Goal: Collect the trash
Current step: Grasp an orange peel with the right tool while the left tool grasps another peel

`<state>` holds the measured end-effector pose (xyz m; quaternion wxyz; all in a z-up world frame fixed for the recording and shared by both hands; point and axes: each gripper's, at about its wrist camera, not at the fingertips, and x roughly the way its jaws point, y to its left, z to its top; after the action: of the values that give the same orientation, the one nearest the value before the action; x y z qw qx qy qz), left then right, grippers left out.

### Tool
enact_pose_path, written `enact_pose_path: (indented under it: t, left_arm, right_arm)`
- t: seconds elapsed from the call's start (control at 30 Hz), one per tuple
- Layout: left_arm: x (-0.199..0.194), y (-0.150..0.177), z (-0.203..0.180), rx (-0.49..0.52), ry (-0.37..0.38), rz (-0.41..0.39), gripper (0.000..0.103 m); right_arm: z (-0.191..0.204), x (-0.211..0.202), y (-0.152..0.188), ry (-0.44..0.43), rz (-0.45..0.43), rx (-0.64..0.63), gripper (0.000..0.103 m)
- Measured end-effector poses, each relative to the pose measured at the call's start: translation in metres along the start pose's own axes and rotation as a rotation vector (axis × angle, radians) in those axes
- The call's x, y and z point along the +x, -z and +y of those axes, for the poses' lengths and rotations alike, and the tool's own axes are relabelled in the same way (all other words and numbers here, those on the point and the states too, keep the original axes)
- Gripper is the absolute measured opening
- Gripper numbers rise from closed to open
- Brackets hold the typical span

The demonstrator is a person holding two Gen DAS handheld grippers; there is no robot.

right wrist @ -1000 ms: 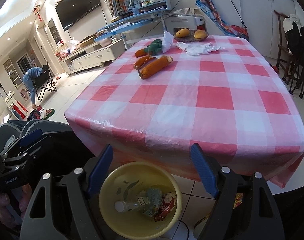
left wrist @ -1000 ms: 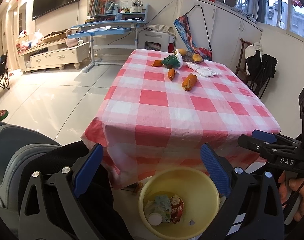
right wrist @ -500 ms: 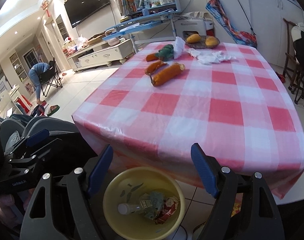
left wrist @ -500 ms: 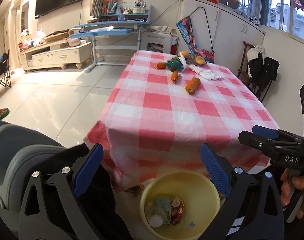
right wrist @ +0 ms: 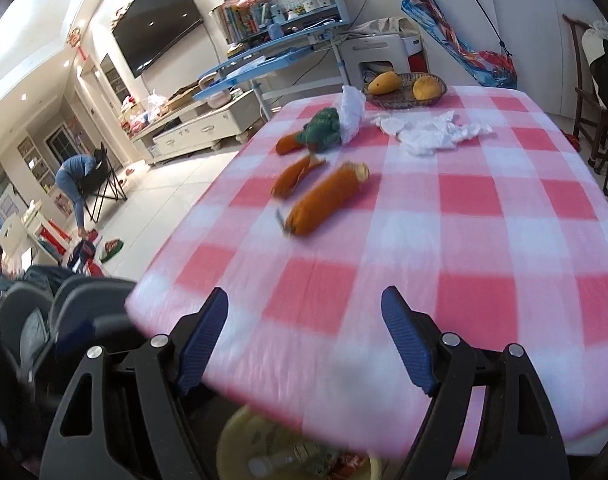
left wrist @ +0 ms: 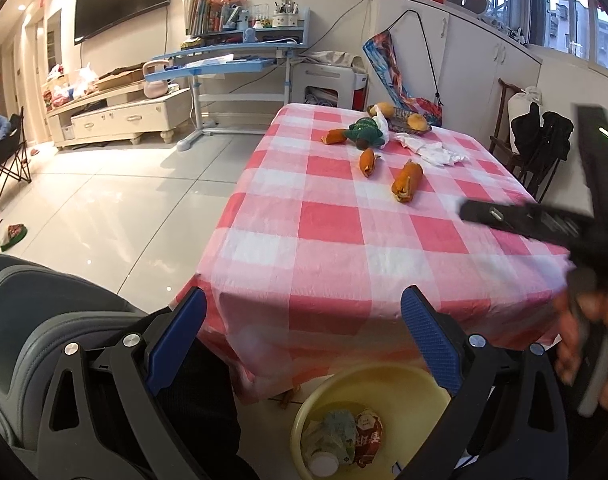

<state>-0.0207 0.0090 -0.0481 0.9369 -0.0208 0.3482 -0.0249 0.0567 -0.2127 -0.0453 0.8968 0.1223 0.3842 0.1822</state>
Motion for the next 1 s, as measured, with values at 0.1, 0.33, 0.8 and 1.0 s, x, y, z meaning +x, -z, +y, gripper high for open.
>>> enact_pose_path:
  t: [0.1,0.33,0.8,1.0]
  left_arm:
    - [0.002,-0.007,0.002,-0.013,0.008,-0.005,0.094]
    - [0.019,-0.041,0.008,-0.031,0.017,-0.019,0.094]
    - [0.126,-0.125,-0.045,0.127,0.019,0.031,0.09]
    - [0.179,-0.145,-0.075,0.181,0.004,0.111,0.074]
  right_arm:
    - [0.0,0.024,-0.024,0.005,0.005,0.018,0.069]
    - [-0.001,0.069,-0.053,0.058,0.063,0.012,0.067]
    - [-0.046,0.023,-0.03,0.042,0.149,-0.063,0.021]
    - [-0.071,-0.002,-0.008,-0.03,0.135,0.102,0.021]
